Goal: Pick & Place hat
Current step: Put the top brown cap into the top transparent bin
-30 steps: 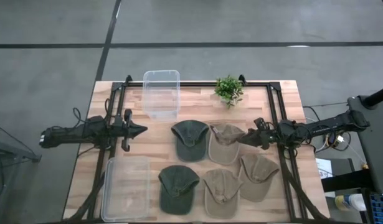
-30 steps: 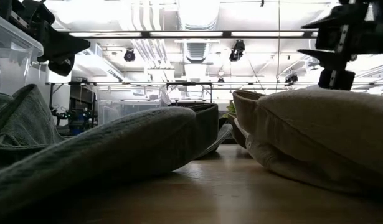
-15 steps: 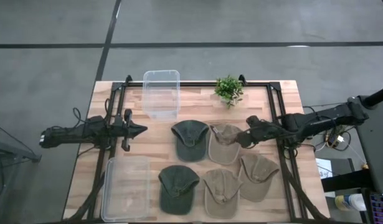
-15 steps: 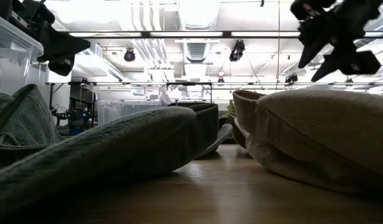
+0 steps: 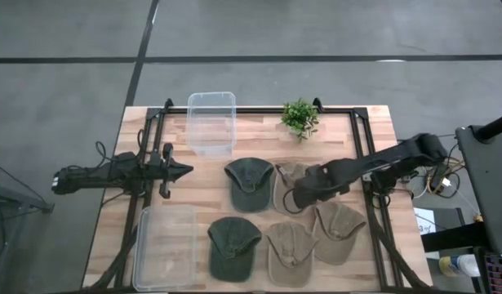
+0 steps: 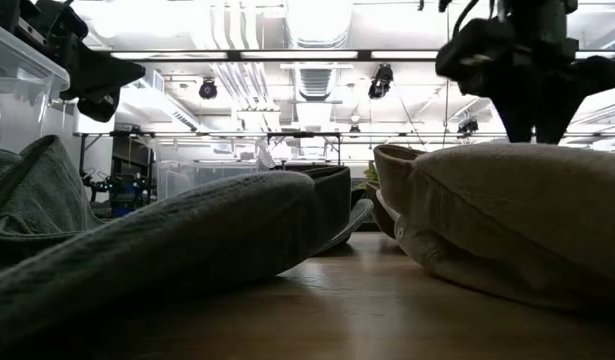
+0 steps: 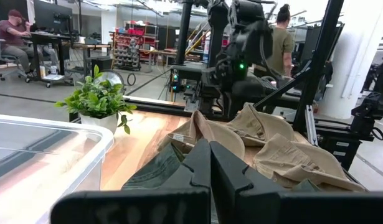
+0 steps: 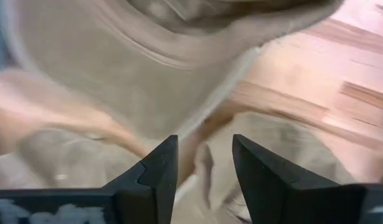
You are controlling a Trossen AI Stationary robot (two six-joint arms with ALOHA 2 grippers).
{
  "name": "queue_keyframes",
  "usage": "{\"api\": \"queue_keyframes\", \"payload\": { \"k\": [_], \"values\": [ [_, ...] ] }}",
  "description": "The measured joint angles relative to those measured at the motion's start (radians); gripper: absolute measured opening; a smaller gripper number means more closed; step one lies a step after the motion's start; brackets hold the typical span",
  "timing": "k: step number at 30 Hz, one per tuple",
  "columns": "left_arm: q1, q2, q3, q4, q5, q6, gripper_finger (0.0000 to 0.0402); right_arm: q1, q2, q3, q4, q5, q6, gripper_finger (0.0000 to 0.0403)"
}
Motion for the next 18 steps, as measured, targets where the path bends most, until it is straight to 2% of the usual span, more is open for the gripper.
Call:
{"api": "queue_keyframes", "payload": {
  "k": [8,18],
  "values": [
    [0.000,0.000,0.000,0.000,0.000,0.000,0.0000,0.004,0.134,0.074,-0.011,-0.014,-0.008,0.0133],
    [0.000,0.000,0.000,0.000,0.001,0.000,0.0000,0.008,0.053,0.000,-0.051,0.011,0.099,0.0145]
  ]
}}
